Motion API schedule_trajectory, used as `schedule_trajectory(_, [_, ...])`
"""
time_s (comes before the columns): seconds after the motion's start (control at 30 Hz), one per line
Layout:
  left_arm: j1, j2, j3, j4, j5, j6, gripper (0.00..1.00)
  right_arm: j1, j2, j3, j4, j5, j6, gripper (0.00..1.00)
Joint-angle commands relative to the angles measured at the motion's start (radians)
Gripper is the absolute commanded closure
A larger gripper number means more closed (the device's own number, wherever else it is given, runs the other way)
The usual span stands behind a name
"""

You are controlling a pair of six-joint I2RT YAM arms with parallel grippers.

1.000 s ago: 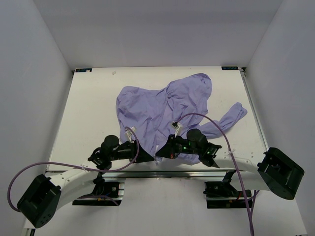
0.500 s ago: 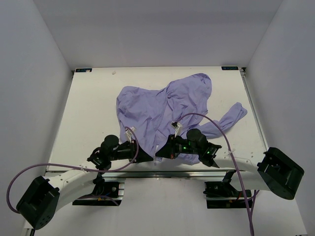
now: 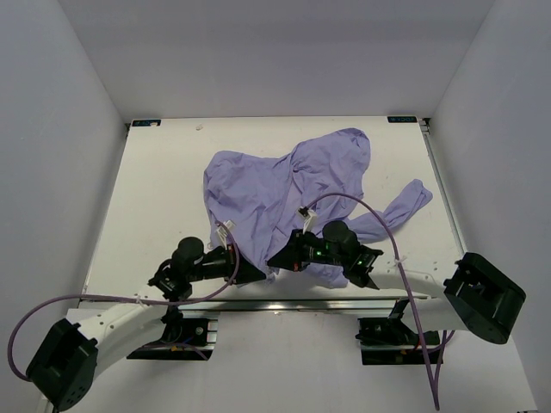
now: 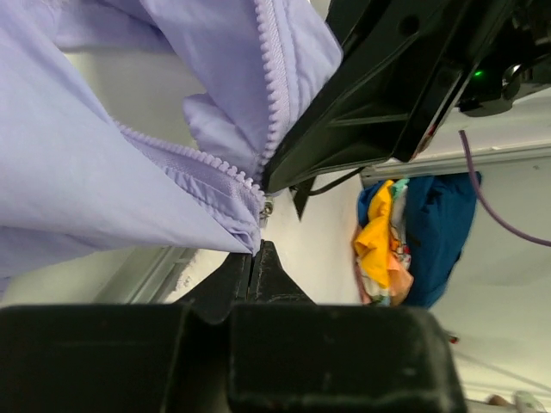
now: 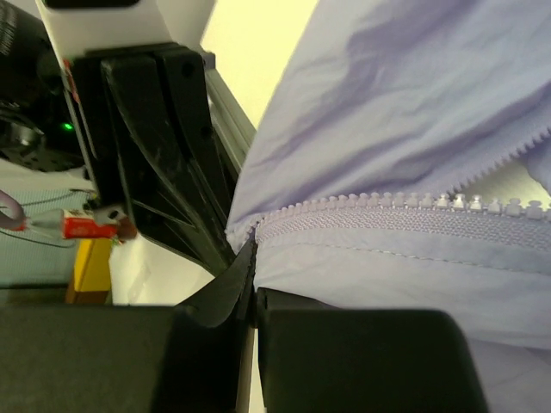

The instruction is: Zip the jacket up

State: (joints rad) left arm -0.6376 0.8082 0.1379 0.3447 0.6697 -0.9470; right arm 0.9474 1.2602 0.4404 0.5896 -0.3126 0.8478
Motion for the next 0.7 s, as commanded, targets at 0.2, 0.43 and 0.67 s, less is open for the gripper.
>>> schedule_trajectory(0.2, [-0.008, -0.072, 0.019, -0.303, 0.051, 0.151, 1.00, -0.095, 0.008, 0.127, 0.128, 0.041, 0.033, 1.00])
schedule_trajectory(0.43, [-0.120, -0.014, 0.060, -0.409, -0.070, 0.172, 1.00, -0.096, 0.068, 0.162, 0.199, 0.006, 0.094, 1.00])
schedule_trajectory(0.67, [-0.224, 0.017, 0.089, -0.434, -0.153, 0.149, 1.00, -0.122, 0.013, 0.164, 0.112, 0.061, 0.057, 1.00])
